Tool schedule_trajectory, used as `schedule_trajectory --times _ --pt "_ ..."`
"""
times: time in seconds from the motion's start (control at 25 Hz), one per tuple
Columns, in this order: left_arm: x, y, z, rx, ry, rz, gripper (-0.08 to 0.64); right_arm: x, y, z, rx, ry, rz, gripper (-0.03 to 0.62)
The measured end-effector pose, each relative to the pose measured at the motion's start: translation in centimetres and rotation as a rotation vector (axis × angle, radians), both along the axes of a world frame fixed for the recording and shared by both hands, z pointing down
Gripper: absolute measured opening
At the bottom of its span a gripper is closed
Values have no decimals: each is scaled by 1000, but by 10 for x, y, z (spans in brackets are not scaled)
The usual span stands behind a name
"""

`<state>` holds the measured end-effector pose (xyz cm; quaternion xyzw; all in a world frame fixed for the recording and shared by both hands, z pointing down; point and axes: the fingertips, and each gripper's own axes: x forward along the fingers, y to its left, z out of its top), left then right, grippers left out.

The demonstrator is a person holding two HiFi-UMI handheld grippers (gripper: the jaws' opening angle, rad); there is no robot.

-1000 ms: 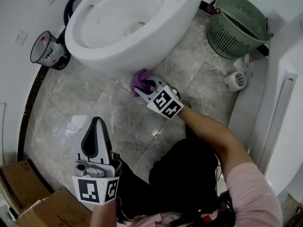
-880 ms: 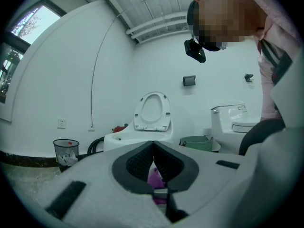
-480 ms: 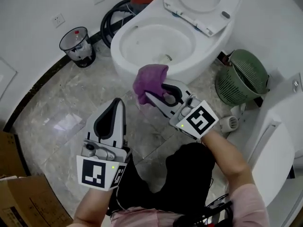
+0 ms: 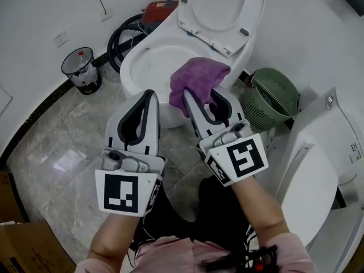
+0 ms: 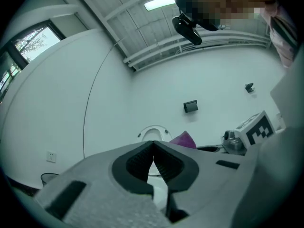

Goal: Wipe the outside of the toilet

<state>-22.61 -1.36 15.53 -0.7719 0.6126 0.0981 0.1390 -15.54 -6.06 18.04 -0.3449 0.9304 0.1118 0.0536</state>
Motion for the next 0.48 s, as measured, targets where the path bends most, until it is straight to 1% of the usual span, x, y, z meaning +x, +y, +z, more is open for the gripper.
schedule_trajectory --times 0.08,0.2,0.36,0.48 --pt "4 -3 3 -12 4 11 8 3 5 8 16 17 20 118" --pt "4 -6 8 -21 14 17 8 0 9 17 34 56 14 117" --pt "-1 -6 10 -17 39 11 8 -1 8 24 16 62 5 113" --pt "2 -6 12 -19 55 20 8 3 5 26 15 72 32 106"
